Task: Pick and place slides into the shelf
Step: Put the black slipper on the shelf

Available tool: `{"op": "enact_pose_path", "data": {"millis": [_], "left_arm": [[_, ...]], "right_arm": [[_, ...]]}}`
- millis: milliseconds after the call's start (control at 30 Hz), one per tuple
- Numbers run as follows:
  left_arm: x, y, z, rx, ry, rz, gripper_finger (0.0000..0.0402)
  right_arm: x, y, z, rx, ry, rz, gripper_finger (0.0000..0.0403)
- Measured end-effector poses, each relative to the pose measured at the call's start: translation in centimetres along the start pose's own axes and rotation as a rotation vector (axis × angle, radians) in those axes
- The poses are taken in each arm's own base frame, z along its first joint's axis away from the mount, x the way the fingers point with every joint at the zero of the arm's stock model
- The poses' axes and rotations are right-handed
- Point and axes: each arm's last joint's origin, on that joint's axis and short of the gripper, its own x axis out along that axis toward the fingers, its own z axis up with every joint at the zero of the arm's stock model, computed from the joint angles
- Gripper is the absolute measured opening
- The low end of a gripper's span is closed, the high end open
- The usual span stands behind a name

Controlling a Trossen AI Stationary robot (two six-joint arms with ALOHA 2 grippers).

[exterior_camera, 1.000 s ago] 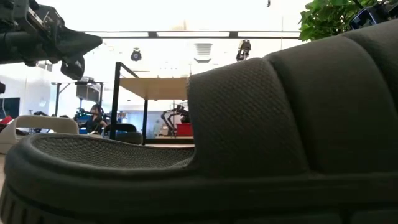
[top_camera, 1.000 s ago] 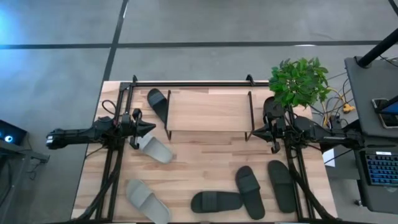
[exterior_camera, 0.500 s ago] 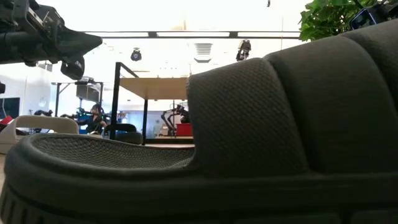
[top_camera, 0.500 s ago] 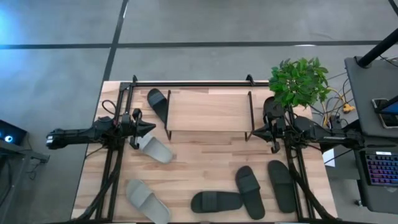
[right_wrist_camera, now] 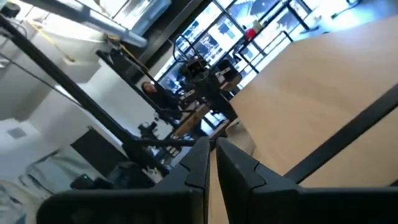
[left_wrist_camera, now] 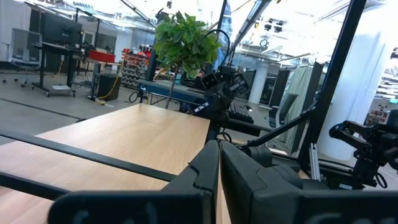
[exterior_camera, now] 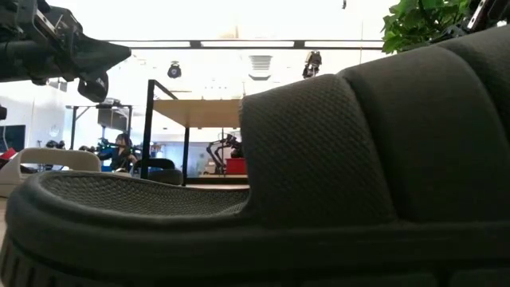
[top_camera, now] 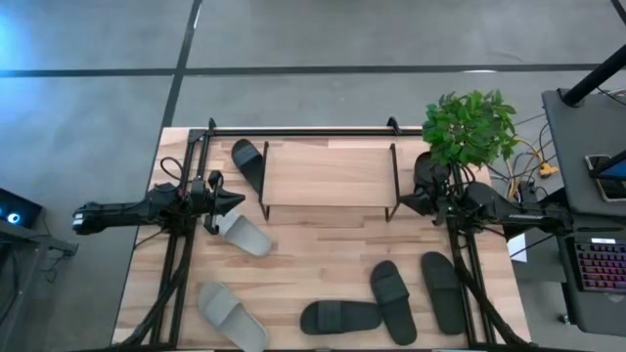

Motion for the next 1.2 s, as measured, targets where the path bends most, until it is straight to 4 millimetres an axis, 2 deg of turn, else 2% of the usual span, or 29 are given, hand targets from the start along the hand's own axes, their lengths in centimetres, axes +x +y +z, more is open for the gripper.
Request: {"op": "enact_pose_path", "data": {"millis": [333,433,633,700,833,1067,1200], "left_arm": [[0.0,0.0,0.0,0.001,-0.001,0.001,0.0002],[0.0,0.1,0.5,0.017,-0.061,0.068,0.0002],[-0.6,0.0,3.2,-0.331,-0.395,0.104,0.0002],[-0.9,0.0,4.0,-0.390,-0.499,0.109,0.0002],[-1.5,0.0,4.9,-0.430,-0.625,0.141,0.0002],[-1.3,0.2,4.7,-0.437,-0.622,0.218,0.0002],[-1.2,0.4,4.5,-0.449,-0.624,0.282,0.0002]], "right_arm": [[0.0,-0.2,0.3,0.015,-0.096,-0.086,0.0022],[-0.1,0.1,0.7,0.029,-0.141,-0.048,0.0022],[-0.5,1.9,2.4,-0.079,-0.329,0.123,0.0022],[-0.7,2.2,2.7,-0.117,-0.365,0.147,0.0022],[-0.6,2.1,2.6,-0.135,-0.361,0.129,0.0022],[-0.5,1.9,2.5,-0.126,-0.354,0.103,0.0022],[-0.4,2.1,2.2,-0.094,-0.259,0.187,0.0022]]}}
